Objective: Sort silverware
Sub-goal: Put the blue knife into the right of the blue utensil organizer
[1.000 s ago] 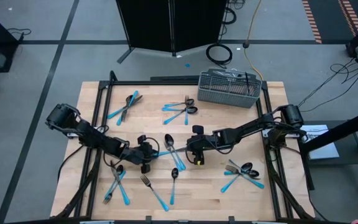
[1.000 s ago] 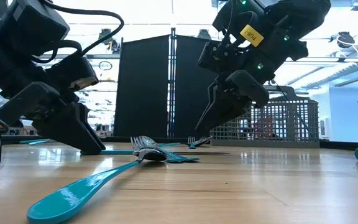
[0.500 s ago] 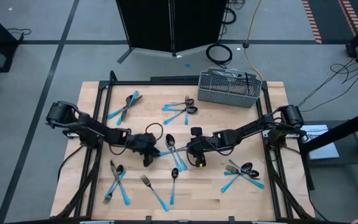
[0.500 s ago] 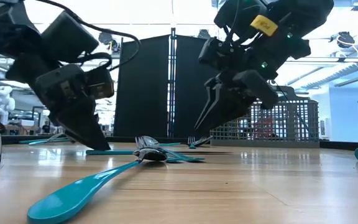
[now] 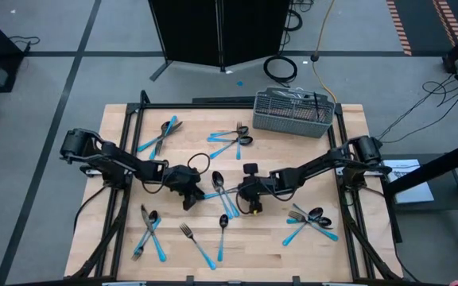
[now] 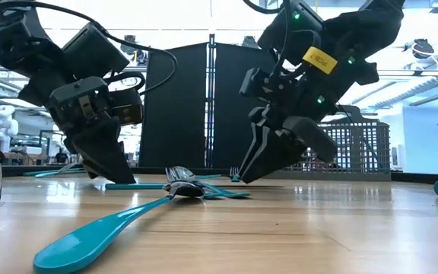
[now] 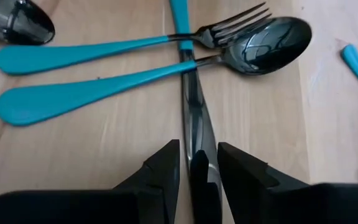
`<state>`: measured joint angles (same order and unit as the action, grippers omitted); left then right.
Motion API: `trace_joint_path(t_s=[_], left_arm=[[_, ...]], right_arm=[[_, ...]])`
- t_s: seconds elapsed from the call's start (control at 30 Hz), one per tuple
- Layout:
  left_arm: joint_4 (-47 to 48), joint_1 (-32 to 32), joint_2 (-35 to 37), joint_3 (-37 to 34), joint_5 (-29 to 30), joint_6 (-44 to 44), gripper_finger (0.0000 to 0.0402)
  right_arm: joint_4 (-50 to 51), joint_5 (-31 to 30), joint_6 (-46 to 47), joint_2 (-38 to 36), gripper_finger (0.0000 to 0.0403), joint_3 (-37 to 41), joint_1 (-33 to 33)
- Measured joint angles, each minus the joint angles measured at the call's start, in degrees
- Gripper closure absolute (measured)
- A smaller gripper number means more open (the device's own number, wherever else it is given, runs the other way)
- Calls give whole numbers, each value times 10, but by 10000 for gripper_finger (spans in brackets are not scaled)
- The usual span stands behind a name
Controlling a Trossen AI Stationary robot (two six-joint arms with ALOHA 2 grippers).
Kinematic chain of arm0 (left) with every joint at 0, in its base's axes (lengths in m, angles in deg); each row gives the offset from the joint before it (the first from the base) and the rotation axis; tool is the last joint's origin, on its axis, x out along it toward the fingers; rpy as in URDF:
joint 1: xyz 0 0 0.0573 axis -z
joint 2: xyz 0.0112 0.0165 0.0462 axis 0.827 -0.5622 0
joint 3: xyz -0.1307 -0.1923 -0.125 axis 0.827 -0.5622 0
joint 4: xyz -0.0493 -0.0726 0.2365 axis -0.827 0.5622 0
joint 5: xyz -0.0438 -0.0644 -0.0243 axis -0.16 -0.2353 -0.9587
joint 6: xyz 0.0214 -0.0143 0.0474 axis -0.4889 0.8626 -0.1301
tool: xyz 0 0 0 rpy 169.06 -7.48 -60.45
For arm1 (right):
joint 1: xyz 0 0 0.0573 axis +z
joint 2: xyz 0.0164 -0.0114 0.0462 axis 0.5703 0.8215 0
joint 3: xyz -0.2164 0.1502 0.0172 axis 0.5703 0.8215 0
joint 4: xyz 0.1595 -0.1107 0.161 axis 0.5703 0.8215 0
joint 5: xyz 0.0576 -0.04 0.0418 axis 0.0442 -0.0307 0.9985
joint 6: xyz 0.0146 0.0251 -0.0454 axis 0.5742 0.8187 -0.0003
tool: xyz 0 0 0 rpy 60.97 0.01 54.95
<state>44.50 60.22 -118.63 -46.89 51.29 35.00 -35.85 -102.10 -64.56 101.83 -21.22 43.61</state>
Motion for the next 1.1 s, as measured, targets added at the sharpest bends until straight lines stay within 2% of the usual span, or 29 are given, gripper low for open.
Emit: trace_joint_path(t_s=[0.33,0.7,0.8,1.1], left_arm=[[-19,0,12,-2,5,-19,318],[-26,6,70,-2,16,-64,318],[-29,27,68,2,50,-81,318],[-17,116,66,38,207,-183,315]], right_arm=[[-21,2,25,-2,300,0,0],[-21,-13,105,-59,300,0,28],[-27,-40,102,-64,300,0,40],[-26,-43,122,-65,300,0,48]])
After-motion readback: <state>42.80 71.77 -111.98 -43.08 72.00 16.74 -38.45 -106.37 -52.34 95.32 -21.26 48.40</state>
